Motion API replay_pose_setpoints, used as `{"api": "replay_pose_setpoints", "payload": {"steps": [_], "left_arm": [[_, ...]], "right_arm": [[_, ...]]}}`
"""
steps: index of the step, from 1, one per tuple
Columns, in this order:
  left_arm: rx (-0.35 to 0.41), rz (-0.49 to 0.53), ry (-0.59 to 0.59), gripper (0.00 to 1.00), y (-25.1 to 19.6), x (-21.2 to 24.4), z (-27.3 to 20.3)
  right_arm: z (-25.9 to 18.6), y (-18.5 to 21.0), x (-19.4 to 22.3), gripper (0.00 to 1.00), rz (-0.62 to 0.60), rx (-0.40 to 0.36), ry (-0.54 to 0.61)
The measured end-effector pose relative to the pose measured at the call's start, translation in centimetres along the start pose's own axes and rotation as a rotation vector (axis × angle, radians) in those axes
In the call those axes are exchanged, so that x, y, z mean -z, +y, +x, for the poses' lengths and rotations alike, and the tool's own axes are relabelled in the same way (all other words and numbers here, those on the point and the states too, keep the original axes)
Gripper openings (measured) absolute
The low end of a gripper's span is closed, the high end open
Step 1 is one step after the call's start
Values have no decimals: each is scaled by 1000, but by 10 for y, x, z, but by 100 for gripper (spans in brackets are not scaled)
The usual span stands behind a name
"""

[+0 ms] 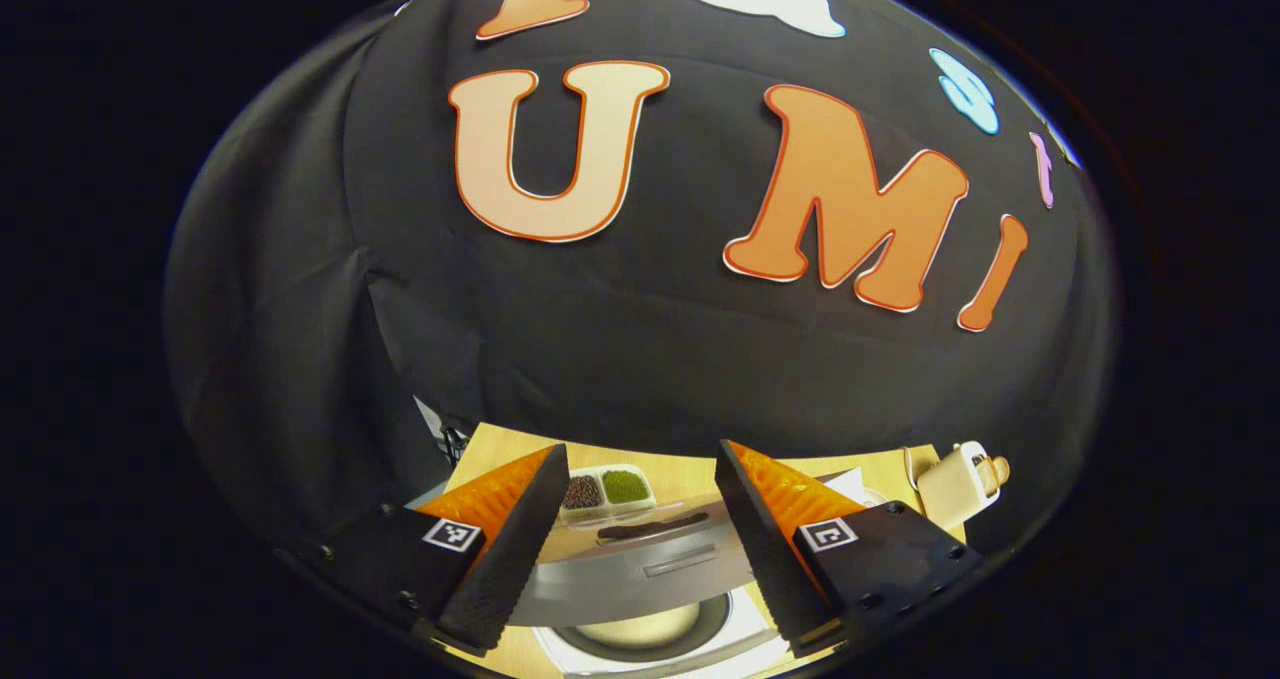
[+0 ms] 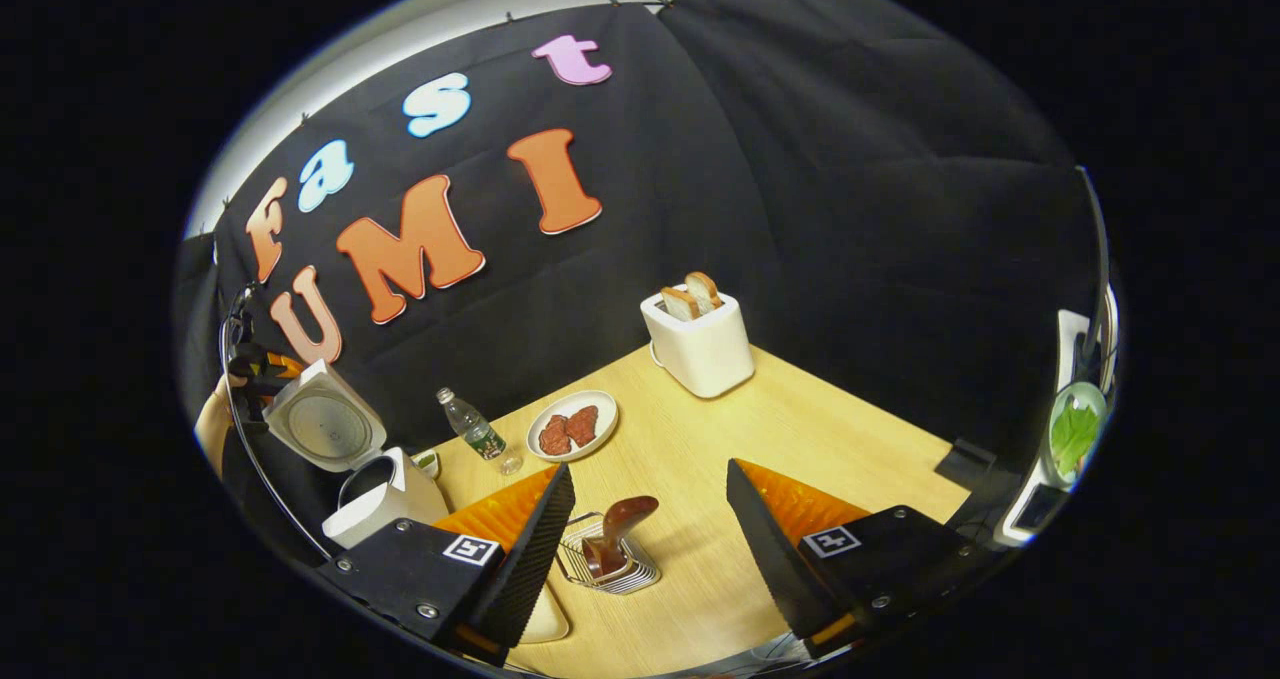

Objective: Close the left gripper, press the button to open the rice cooker; take a wooden spoon from the chopstick holder with the right hand, scoop a spoonful of rice and pour it into the rice cooker, then put the wooden spoon back into the chopstick holder.

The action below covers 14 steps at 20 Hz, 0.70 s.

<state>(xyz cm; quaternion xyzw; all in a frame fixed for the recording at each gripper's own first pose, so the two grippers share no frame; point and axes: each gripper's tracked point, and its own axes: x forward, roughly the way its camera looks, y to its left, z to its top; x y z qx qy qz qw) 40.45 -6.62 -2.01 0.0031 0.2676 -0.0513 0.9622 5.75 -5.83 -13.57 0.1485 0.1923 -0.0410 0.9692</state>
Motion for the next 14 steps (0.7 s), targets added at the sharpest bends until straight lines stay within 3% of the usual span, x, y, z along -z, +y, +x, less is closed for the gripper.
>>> {"api": "replay_pose_setpoints", "payload": {"steps": [6, 11, 14], "left_arm": [[60, -20, 110, 99, -23, 100, -26], [39, 22, 148, 100, -30, 177, -30], [18, 39, 151, 100, -28, 200, -29]], "right_arm": [[-20, 34, -49, 95, -185, -77, -63], [-44, 65, -93, 95, -270, -129, -123], [-63, 87, -110, 95, -306, -178, -168]]}}
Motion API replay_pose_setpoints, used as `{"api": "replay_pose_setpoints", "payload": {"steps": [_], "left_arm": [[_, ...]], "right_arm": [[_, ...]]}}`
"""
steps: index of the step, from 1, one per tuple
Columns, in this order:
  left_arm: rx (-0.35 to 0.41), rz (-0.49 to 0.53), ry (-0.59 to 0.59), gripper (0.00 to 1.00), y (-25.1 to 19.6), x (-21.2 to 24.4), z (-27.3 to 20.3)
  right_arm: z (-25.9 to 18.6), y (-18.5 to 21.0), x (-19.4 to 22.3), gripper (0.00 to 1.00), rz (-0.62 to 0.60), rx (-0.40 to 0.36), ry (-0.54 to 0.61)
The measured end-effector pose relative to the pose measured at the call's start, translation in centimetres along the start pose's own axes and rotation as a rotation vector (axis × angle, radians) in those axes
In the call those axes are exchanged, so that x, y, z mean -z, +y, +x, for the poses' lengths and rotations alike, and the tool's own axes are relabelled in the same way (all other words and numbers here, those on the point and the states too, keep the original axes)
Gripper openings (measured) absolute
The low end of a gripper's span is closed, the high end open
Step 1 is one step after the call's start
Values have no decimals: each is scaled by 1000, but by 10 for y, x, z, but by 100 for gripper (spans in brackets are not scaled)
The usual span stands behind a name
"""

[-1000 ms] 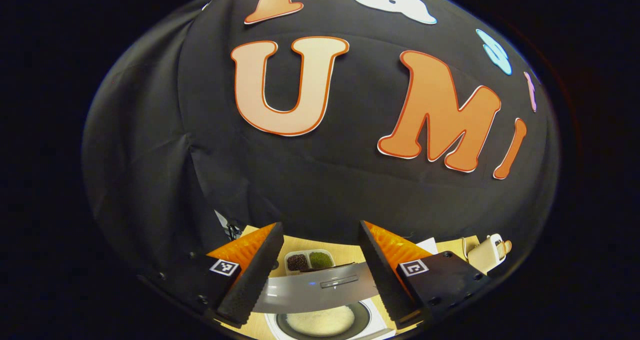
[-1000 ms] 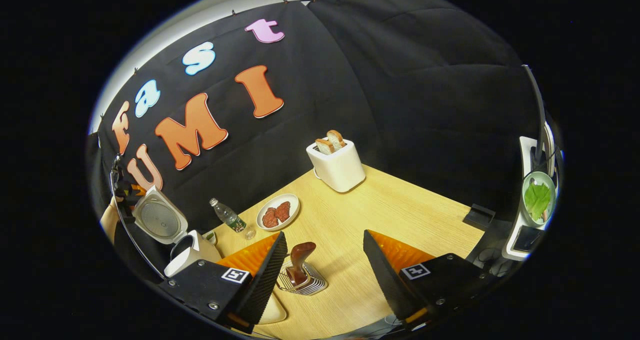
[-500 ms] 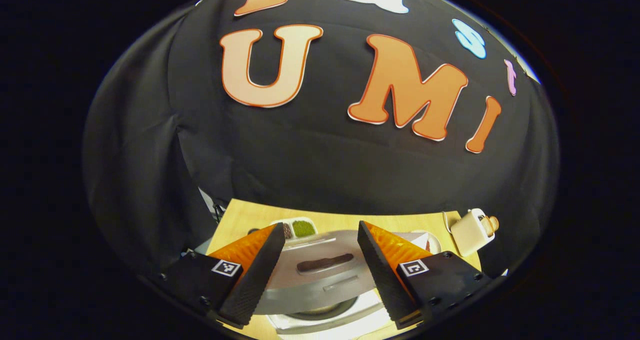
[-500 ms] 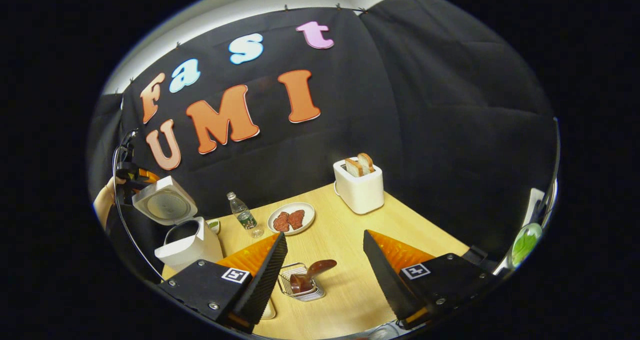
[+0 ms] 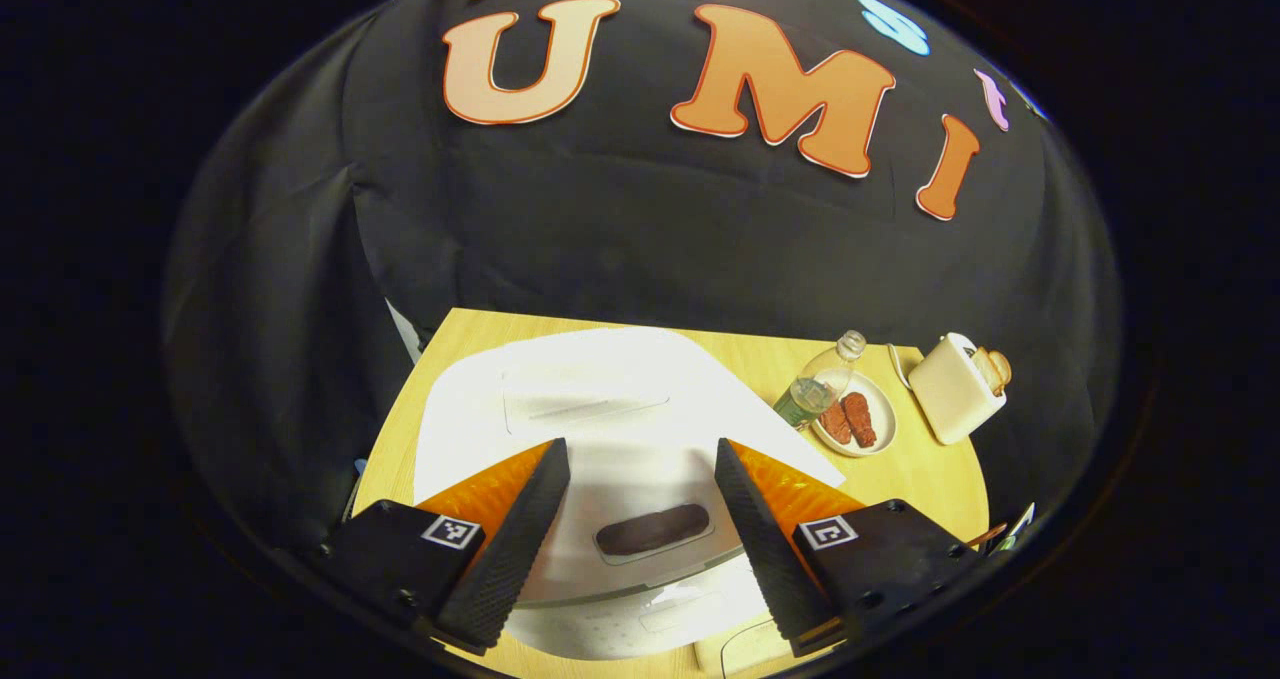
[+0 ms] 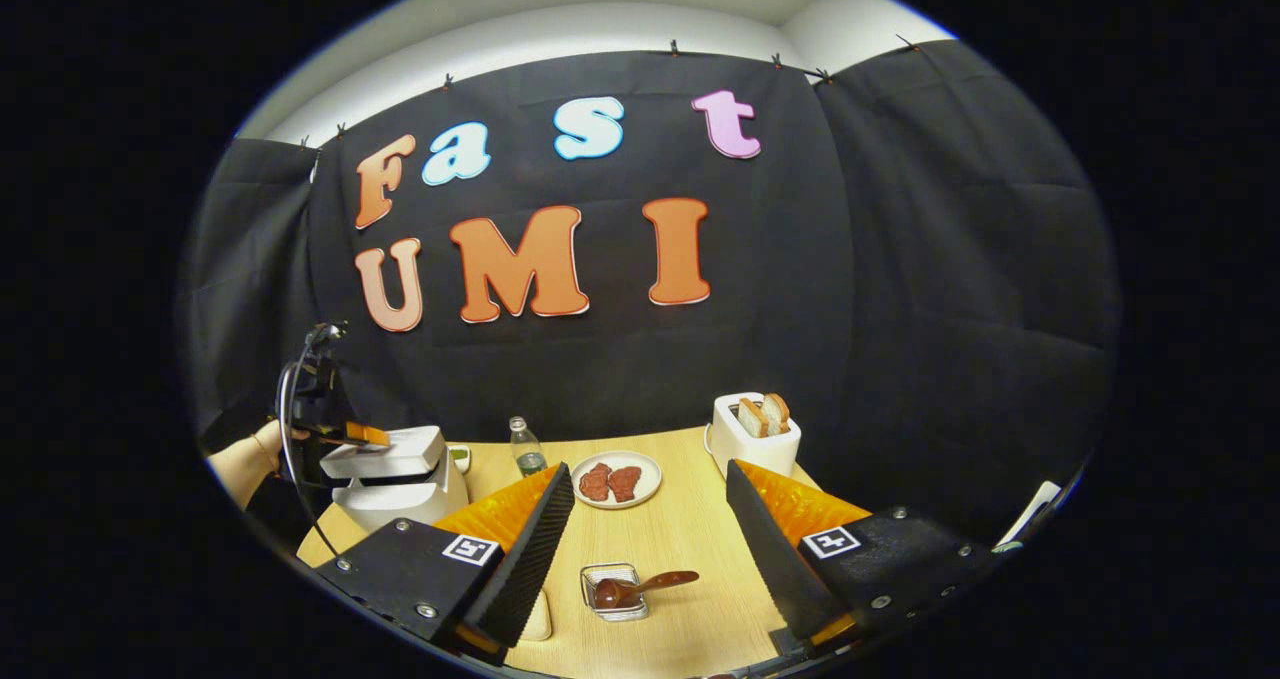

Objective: Close the left gripper, press the button to open the rice cooker; take a wooden spoon from the chopstick holder with the right hand, scoop a spoonful of rice and pour it into the rice cooker, then put the wooden spoon back into the chopstick holder.

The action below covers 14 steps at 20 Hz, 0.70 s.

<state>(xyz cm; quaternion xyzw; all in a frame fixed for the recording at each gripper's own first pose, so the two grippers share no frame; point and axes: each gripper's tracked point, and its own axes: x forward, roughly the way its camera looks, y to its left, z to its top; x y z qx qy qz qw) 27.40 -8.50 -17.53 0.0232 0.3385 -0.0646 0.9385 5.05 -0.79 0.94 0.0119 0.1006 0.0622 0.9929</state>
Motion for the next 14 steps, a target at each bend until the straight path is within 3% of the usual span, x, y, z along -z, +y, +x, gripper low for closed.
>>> {"api": "replay_pose_setpoints", "payload": {"steps": [4, 6, 11, 14], "left_arm": [[-7, -16, 26, 100, 2, 35, 9], [-14, 51, 20, 100, 4, 45, 14], [-15, 53, -27, 100, 2, 36, 7], [0, 19, -69, 100, -1, 18, -23]], "right_arm": [[-11, 8, -7, 95, 3, -31, -17], [-11, 5, -1, 95, 11, -32, -7], [-11, 8, 11, 95, 3, -43, 13], [-10, 11, 13, 95, 8, -49, 18]]}}
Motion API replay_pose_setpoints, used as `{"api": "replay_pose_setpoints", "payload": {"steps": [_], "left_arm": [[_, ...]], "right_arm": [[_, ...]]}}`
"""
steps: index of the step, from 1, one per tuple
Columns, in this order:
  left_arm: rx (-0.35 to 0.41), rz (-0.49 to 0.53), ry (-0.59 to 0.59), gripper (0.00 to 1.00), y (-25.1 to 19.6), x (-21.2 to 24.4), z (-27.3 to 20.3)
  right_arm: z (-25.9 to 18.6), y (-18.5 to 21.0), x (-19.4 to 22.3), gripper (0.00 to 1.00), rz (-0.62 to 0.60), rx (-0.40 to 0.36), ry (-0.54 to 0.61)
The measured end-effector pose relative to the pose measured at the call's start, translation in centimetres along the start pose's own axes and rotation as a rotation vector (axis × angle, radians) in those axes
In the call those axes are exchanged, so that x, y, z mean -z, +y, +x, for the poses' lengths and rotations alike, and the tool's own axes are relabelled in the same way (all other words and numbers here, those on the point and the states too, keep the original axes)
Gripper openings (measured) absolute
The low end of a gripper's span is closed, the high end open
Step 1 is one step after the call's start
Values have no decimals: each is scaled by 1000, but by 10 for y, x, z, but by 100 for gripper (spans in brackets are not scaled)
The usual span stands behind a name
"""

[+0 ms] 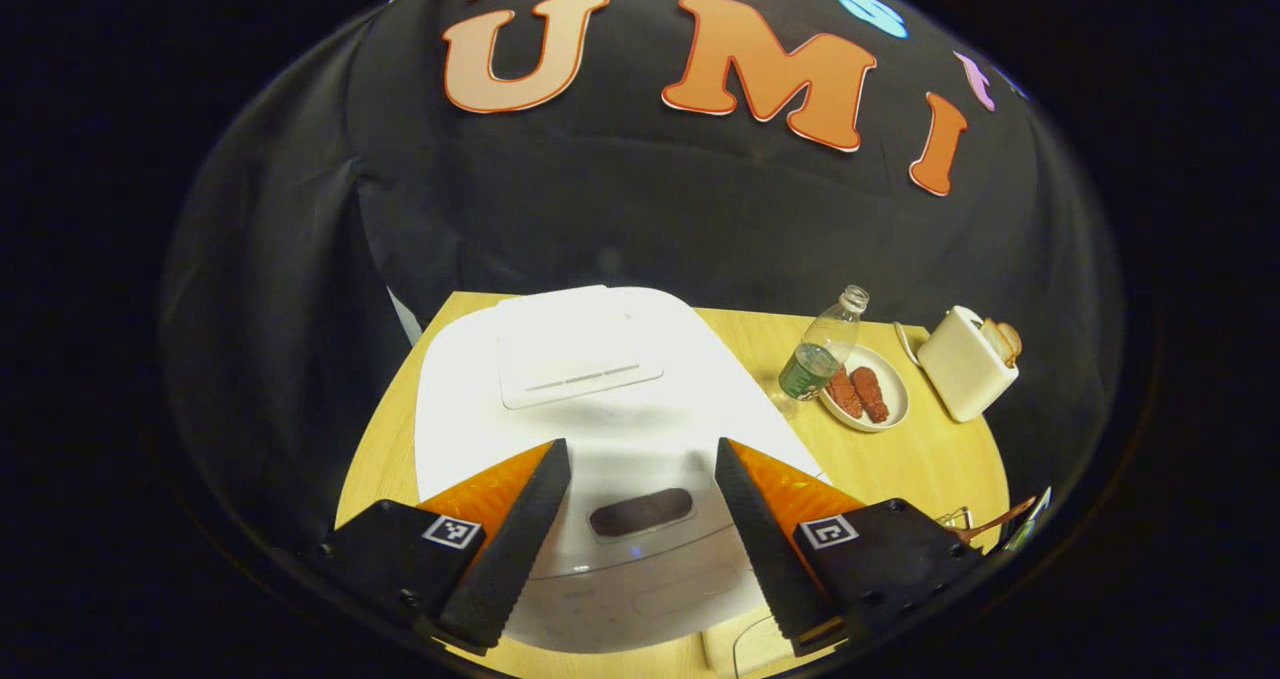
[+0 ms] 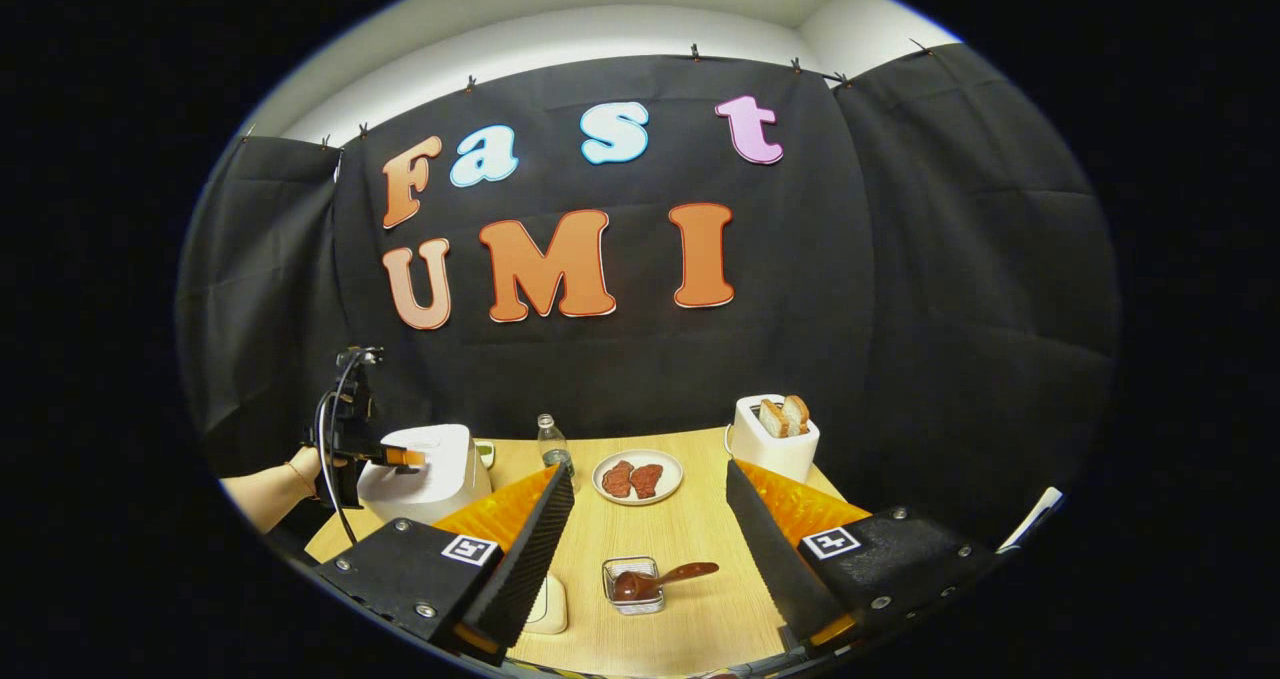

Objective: Close the left gripper, press the button to open the rice cooker; take a wooden spoon from the chopstick holder with the right hand, scoop a spoonful of rice and pour it into the rice cooker, then put the wooden spoon back into the chopstick holder.

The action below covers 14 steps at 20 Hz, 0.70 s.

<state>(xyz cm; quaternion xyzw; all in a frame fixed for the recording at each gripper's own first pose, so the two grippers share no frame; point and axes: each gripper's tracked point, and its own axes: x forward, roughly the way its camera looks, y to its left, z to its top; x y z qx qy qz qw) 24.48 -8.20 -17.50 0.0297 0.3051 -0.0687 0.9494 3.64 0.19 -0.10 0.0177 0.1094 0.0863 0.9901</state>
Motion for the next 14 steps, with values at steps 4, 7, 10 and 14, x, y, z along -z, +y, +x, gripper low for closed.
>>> {"api": "replay_pose_setpoints", "payload": {"steps": [4, 7, 10, 14], "left_arm": [[19, 25, -180, 99, 3, -60, -73], [-28, 58, -302, 99, 21, -98, -143], [-50, 59, -404, 99, 29, -122, -209], [-79, 29, -518, 99, 52, -129, -294]], "right_arm": [[3, 11, -12, 95, 0, -21, -20], [2, 23, -34, 95, -10, -38, -60], [1, 35, -57, 95, -28, -48, -105], [-8, 49, -83, 95, -39, -67, -162]]}}
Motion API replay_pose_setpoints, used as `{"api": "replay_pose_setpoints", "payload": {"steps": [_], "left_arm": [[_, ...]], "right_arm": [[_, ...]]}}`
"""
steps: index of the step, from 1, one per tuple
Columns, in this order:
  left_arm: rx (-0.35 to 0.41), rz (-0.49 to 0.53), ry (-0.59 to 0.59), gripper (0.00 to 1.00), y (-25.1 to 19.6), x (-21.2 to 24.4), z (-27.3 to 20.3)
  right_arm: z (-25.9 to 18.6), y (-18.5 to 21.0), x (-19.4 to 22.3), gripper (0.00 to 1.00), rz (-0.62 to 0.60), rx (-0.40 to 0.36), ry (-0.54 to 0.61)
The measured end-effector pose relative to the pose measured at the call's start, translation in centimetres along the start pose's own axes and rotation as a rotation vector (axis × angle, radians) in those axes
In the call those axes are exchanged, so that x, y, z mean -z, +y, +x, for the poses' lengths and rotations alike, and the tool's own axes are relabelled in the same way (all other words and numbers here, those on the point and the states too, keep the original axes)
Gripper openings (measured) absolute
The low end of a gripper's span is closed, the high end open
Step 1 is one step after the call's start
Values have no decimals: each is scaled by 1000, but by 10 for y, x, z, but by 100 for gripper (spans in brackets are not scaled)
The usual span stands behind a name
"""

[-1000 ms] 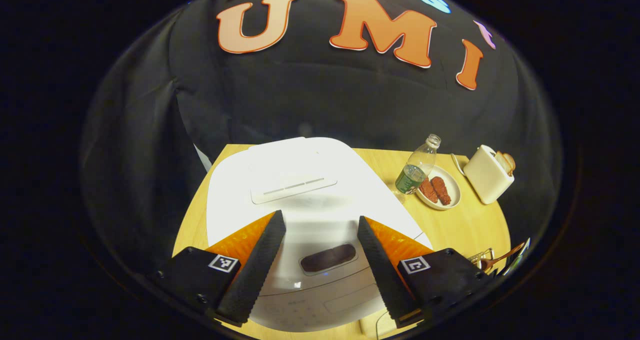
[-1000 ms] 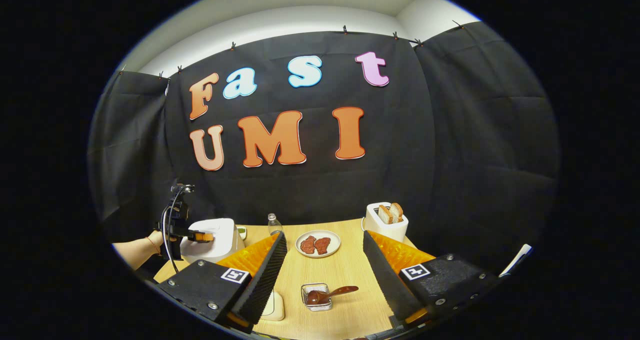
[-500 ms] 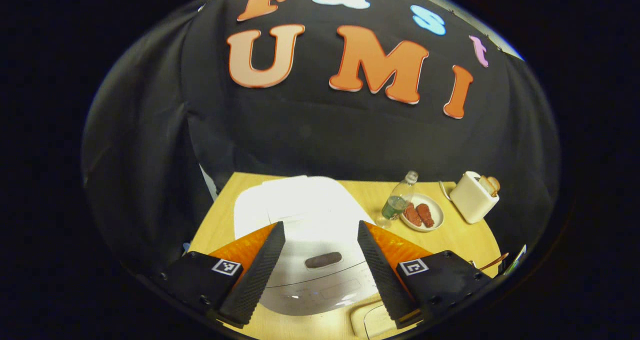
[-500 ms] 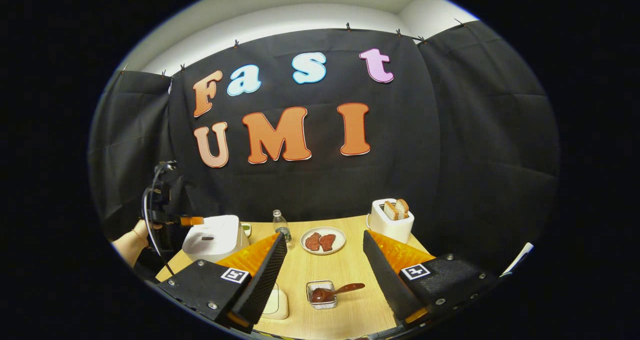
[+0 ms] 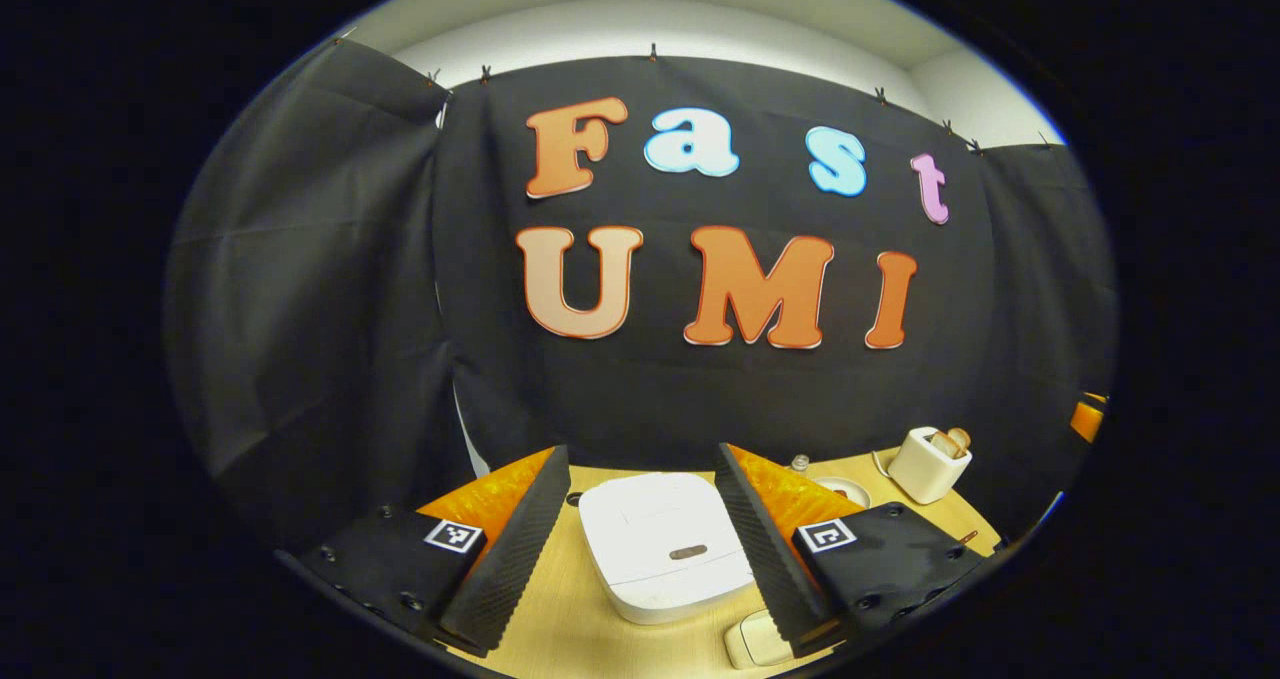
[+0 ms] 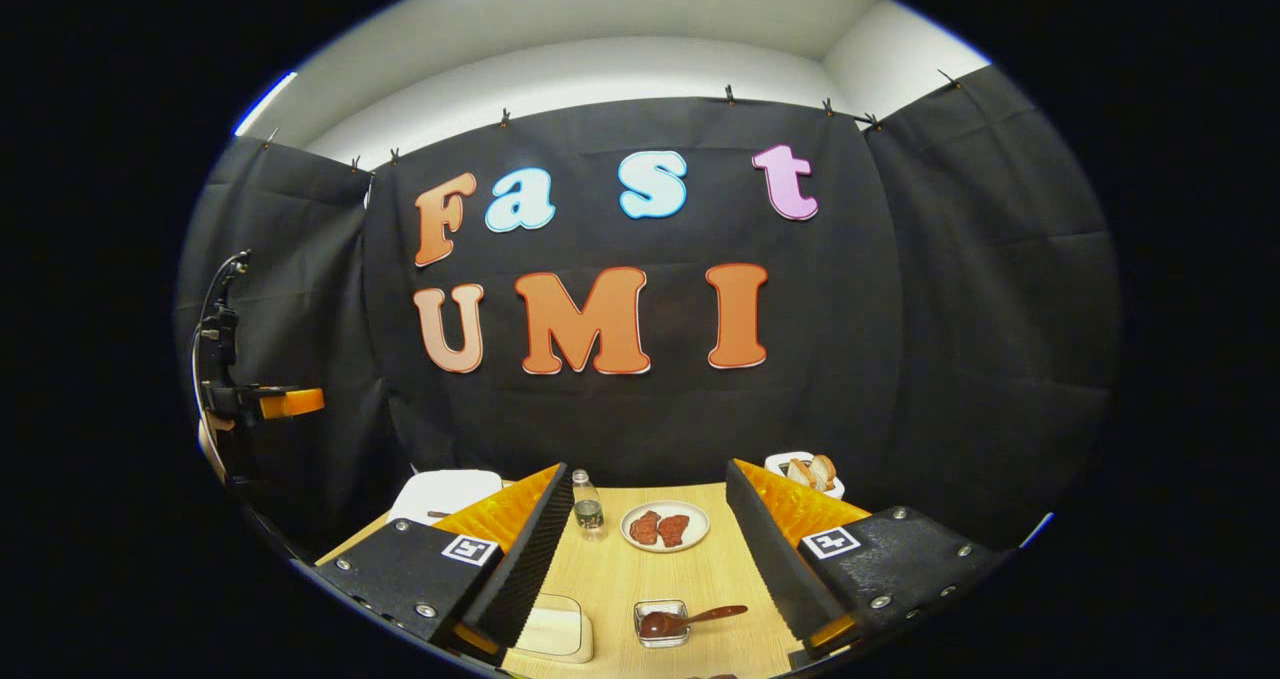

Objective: Close the left gripper, press the button to open the rice cooker; take a wooden spoon from the chopstick holder with the right hand, scoop a spoonful of rice and pour it into the rice cooker, then put the wooden spoon back into the chopstick holder.

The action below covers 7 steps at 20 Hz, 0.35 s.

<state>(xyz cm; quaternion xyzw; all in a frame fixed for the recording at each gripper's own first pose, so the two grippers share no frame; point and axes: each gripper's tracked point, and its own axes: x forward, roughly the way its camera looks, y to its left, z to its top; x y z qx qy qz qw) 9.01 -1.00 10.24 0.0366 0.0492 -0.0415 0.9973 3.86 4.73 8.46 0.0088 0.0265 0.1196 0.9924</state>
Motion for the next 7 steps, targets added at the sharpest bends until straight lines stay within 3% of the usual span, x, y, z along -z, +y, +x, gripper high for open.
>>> {"api": "replay_pose_setpoints", "payload": {"steps": [7], "left_arm": [[-63, -28, -122, 99, 31, -26, -61]], "right_arm": [[-8, 11, -8, 95, -14, 5, -32]]}}
